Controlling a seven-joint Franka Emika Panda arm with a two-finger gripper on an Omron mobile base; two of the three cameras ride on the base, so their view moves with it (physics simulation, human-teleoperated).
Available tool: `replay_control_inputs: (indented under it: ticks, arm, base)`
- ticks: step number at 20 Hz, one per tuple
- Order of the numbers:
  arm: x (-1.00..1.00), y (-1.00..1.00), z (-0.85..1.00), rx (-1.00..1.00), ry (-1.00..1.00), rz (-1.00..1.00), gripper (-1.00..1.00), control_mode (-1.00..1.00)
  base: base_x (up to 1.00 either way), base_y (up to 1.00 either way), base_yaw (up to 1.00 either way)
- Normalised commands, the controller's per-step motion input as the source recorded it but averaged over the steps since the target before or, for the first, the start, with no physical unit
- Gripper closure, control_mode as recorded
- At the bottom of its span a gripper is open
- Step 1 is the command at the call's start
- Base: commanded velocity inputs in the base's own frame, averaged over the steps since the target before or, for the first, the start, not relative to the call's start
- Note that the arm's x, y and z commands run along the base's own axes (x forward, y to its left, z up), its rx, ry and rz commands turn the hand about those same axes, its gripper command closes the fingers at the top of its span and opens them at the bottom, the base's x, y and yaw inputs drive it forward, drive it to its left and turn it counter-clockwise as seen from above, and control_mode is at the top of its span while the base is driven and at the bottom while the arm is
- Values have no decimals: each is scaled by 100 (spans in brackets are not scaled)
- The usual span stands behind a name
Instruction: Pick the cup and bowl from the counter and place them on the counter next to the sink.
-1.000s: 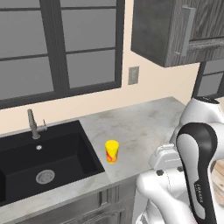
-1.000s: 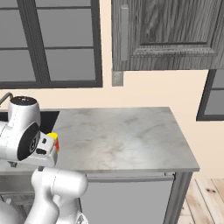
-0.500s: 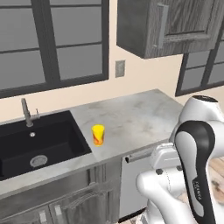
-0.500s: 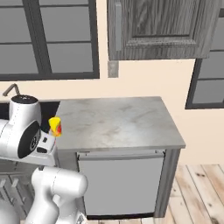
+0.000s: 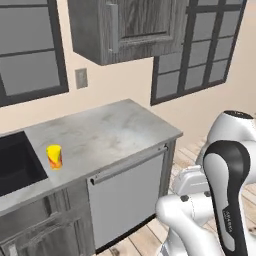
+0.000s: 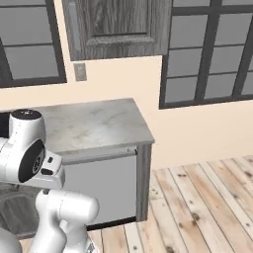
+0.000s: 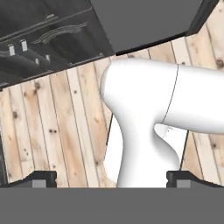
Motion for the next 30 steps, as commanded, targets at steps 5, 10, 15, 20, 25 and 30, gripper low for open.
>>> replay_control_inputs:
  ticks: [5, 10, 15, 20, 25, 30]
  arm:
    - [0, 0, 0, 0, 0, 0, -100, 100]
    - [0, 0, 0, 0, 0, 0, -100, 100]
    - [0, 0, 0, 0, 0, 0, -100, 100]
    - [0, 0, 0, 0, 0, 0, -100, 100]
    - [0, 0, 0, 0, 0, 0, -100, 100]
    - [0, 0, 0, 0, 0, 0, -100, 100]
  base:
    - [0, -100, -59]
    - [7, -100, -61]
    - [12, -100, -63]
    - [9, -100, -64]
    - [3, -100, -61]
    - [-35, -97, -41]
